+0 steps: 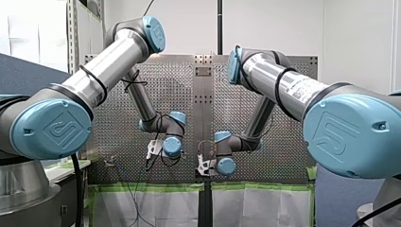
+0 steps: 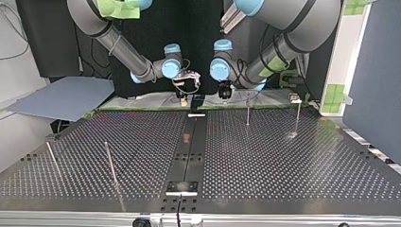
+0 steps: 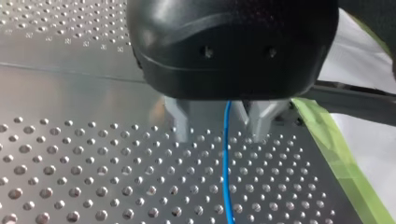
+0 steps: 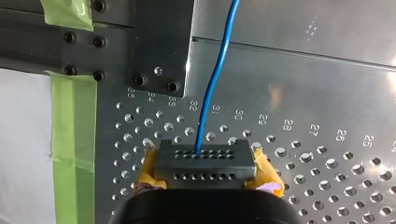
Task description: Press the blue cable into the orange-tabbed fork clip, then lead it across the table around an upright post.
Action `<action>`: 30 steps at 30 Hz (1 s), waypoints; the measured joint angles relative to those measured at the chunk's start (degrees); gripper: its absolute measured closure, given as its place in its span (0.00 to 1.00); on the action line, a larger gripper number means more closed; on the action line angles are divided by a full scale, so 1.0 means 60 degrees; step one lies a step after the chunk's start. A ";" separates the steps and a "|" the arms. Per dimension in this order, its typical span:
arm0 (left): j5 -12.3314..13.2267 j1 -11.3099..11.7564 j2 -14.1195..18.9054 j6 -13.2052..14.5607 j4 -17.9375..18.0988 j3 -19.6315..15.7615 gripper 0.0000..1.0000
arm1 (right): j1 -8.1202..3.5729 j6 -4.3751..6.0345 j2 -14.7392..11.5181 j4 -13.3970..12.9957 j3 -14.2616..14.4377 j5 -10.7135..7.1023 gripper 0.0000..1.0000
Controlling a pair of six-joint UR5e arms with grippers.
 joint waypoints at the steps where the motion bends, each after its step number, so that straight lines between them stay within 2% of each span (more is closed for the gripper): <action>1: -0.0030 -0.0013 0.0000 0.0000 -0.0002 0.0001 0.02 | -0.0001 0.0001 0.0002 0.0001 0.0000 0.0000 1.00; 2: -0.0072 -0.0028 0.0000 0.0001 -0.0003 0.0004 0.00 | -0.0001 0.0000 0.0003 0.0000 -0.0001 0.0000 1.00; 8: -0.0485 -0.0164 -0.0005 -0.0015 -0.0204 0.0188 0.00 | -0.0004 0.0000 0.0010 -0.0020 -0.0004 0.0007 1.00; 21: -0.1668 -0.0680 -0.0014 0.0045 -0.1355 0.0938 0.00 | -0.0004 0.0000 0.0014 -0.0015 -0.0006 0.0002 1.00; 26: -0.2074 -0.0744 -0.0041 0.0048 -0.1766 0.1006 0.00 | 0.0003 0.0000 0.0011 -0.0001 -0.0008 0.0001 1.00; 30: -0.2448 -0.0764 -0.0281 0.0054 -0.2142 0.1206 0.00 | 0.0019 0.0000 0.0008 0.0014 -0.0009 0.0000 1.00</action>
